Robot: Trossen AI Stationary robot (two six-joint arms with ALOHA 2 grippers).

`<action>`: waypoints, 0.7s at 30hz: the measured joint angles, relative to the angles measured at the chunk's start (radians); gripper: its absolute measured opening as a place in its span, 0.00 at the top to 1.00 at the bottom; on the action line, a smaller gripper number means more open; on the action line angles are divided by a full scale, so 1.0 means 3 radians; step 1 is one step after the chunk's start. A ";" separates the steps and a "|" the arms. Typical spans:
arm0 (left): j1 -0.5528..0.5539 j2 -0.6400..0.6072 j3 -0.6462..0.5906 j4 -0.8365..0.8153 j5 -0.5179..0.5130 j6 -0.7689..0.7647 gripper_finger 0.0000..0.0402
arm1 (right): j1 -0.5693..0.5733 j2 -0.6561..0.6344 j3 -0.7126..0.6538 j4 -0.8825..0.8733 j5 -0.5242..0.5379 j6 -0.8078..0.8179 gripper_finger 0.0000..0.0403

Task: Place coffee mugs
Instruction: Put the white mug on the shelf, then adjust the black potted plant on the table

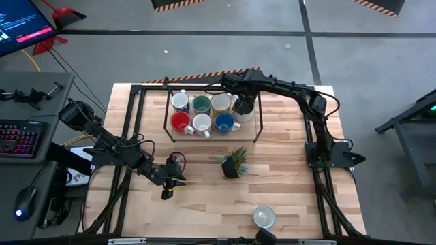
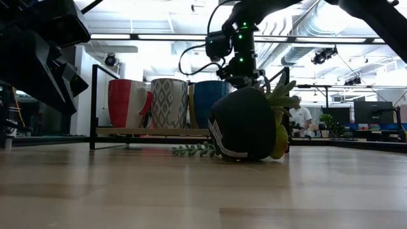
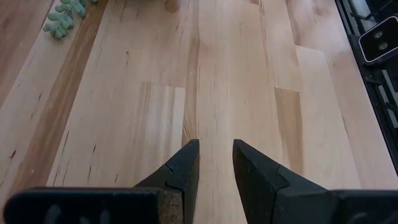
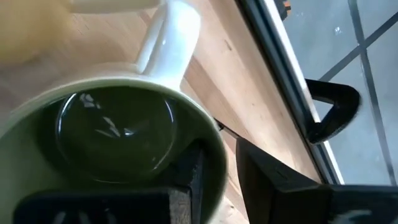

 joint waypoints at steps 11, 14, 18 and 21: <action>-0.0001 0.0000 0.0001 -0.0005 0.0000 0.0053 0.78 | 0.0051 -0.0435 0.0003 -0.0042 -0.0013 0.0003 0.82; 0.0000 0.0000 0.0001 -0.0006 0.0000 0.0064 0.78 | 0.0136 -0.0639 0.0003 -0.0035 -0.0033 0.0001 0.82; -0.0001 0.0000 0.0001 -0.0006 0.0000 0.0053 0.78 | 0.0327 -0.0991 0.0003 -0.0028 -0.0254 -0.0033 0.82; -0.0001 0.0000 0.0001 -0.0005 0.0000 0.0061 0.78 | 0.0553 -0.1229 0.0003 -0.0077 -0.0569 -0.0015 0.82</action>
